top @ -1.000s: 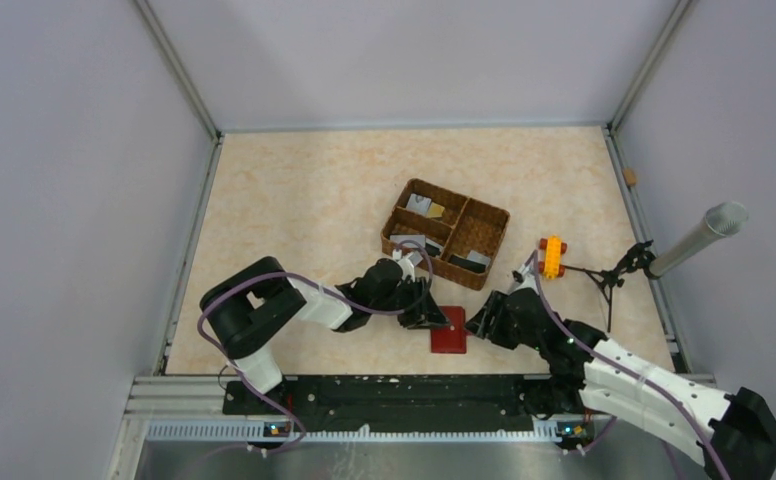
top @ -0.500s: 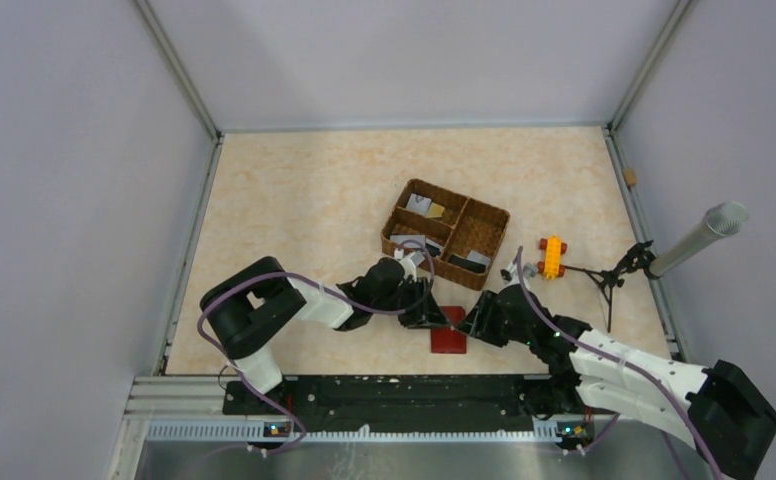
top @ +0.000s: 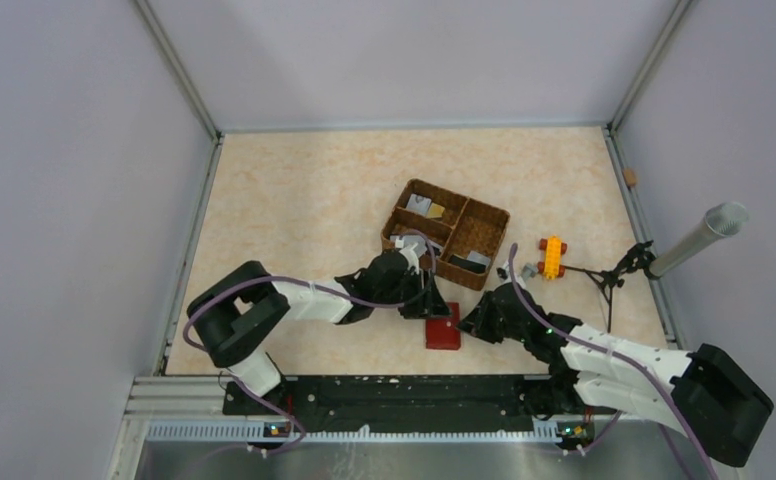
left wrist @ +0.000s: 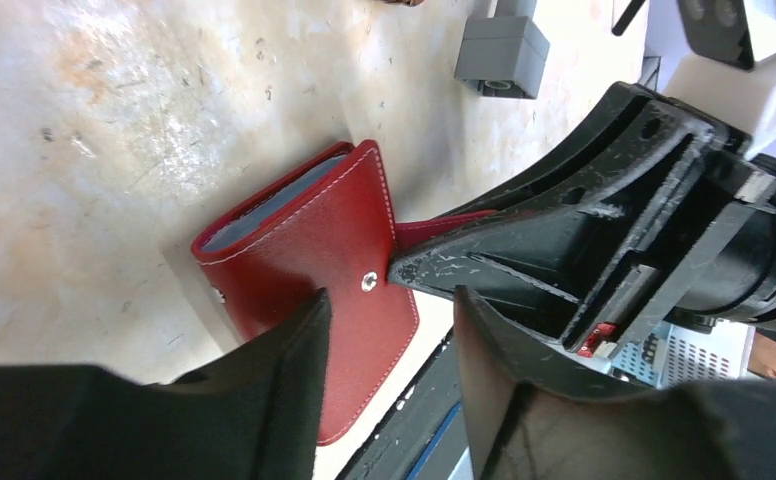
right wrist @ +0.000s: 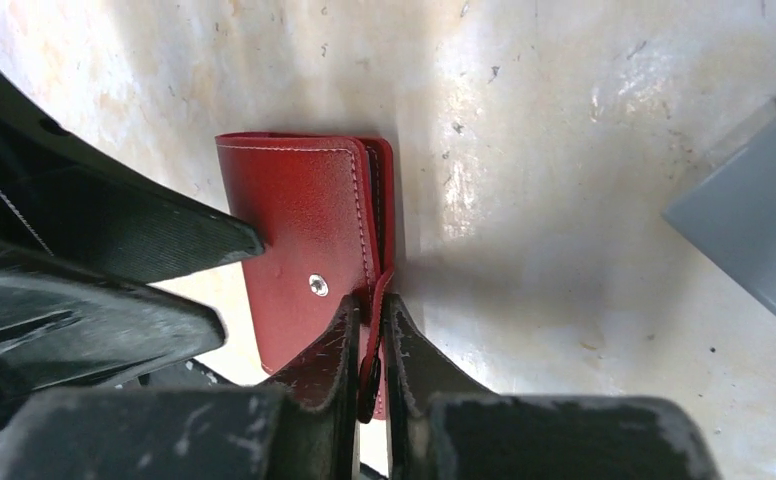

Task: Put the credit cards into the card holder
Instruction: Close the card holder at the center of the board.

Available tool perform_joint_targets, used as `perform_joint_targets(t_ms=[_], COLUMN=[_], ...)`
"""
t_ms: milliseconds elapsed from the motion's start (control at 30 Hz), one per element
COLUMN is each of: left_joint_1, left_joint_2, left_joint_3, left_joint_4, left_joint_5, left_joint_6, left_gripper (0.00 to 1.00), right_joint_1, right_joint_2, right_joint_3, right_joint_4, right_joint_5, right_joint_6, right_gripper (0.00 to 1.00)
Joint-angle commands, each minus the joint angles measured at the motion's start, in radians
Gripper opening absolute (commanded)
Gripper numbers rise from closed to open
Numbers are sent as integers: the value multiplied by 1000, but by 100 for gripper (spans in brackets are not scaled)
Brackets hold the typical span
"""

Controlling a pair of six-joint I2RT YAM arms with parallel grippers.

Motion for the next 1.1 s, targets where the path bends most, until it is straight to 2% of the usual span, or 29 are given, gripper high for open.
perform_joint_targets(t_ms=[0, 167, 367, 567, 700, 767, 1067], left_joint_1=[1, 7, 13, 13, 13, 13, 10], left_joint_2=[-113, -182, -207, -162, -82, -57, -57], left_joint_3=[39, -31, -166, -206, -220, -216, -245], left_joint_4=[-114, -171, -65, 47, 202, 230, 400], left_joint_5=[-94, -181, -207, -173, -93, -76, -68], left_joint_6=[76, 36, -92, -165, -219, -229, -242], left_gripper=[53, 54, 57, 59, 56, 54, 45], right_joint_1=[-5, -4, -4, -5, -5, -5, -5], right_joint_2=[57, 72, 68, 71, 71, 71, 76], right_joint_3=[-16, -27, -42, -44, -49, -54, -84], right_joint_4=[-71, -60, -43, -45, -23, -9, 70], right_joint_5=[60, 68, 69, 73, 64, 57, 29], right_joint_6=[-20, -13, 0, 4, 12, 19, 50], right_gripper=[0, 0, 0, 0, 0, 0, 0])
